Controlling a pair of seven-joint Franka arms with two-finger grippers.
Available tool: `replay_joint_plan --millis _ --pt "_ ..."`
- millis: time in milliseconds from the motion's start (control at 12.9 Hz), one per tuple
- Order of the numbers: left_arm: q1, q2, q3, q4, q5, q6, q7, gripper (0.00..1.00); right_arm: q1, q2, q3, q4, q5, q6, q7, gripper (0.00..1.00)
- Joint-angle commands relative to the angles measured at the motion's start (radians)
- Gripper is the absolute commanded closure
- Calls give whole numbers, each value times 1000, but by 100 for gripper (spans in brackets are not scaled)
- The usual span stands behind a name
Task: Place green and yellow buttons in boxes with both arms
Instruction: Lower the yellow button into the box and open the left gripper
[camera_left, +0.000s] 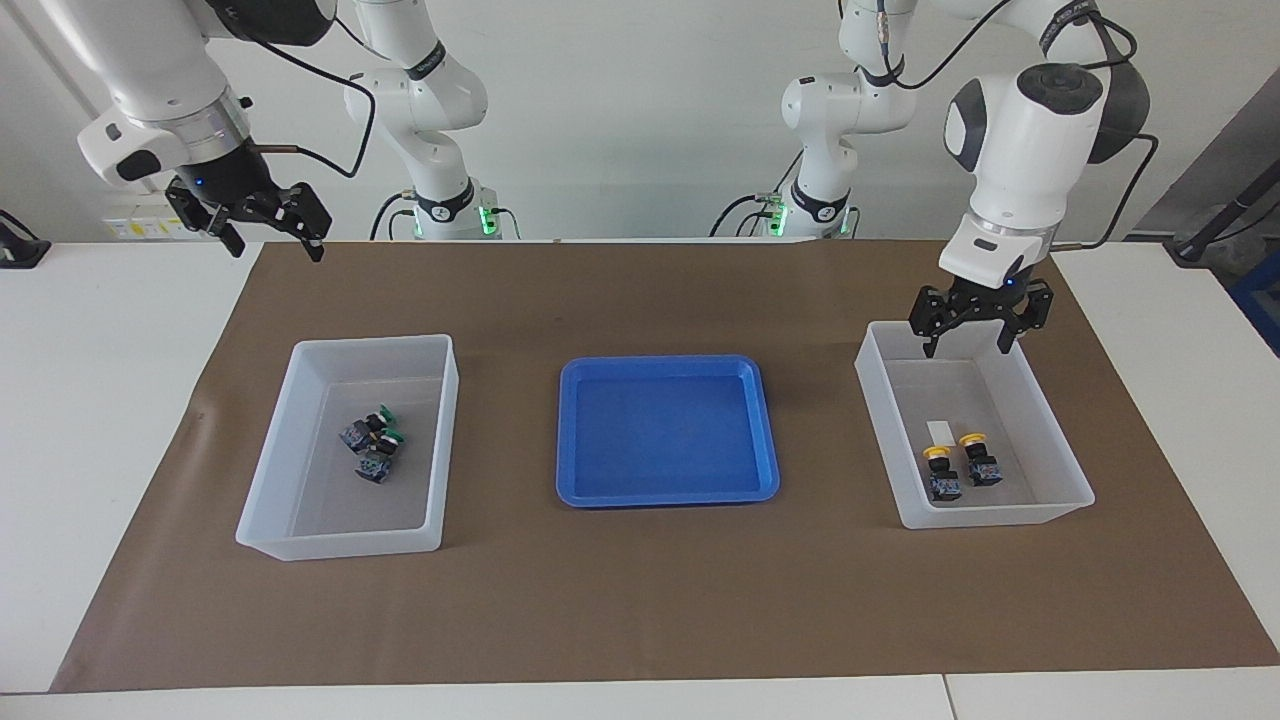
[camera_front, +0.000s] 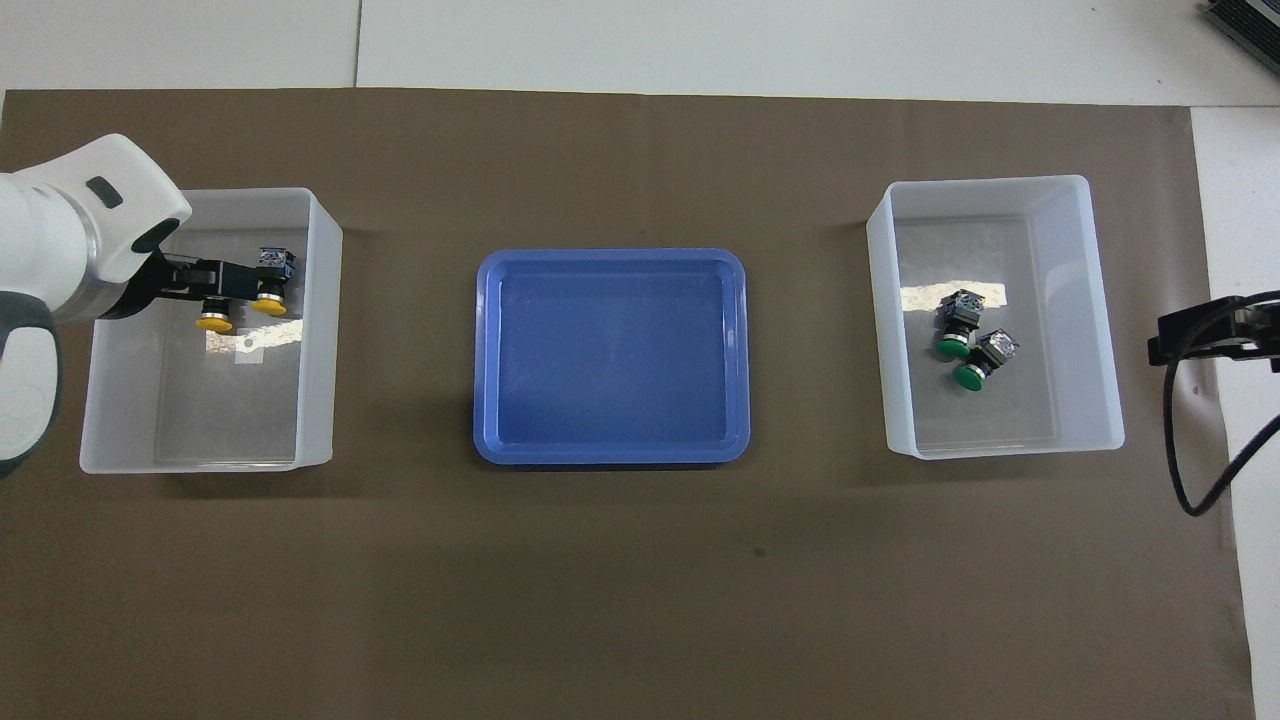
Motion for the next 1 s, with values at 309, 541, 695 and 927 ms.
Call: replay_joint_plan --millis 309,541,695,927 --pt "12 14 12 189 -60 -261 57 0 2 -23 0 -32 -11 23 12 0" --pt "18 7 15 191 -60 -315 109 0 4 -25 0 -35 -11 25 12 0" --pt "18 8 15 200 -61 -317 105 0 4 -25 0 -35 -11 25 12 0" --pt "38 10 16 204 -63 -347 108 0 4 -25 0 -35 -11 25 11 0"
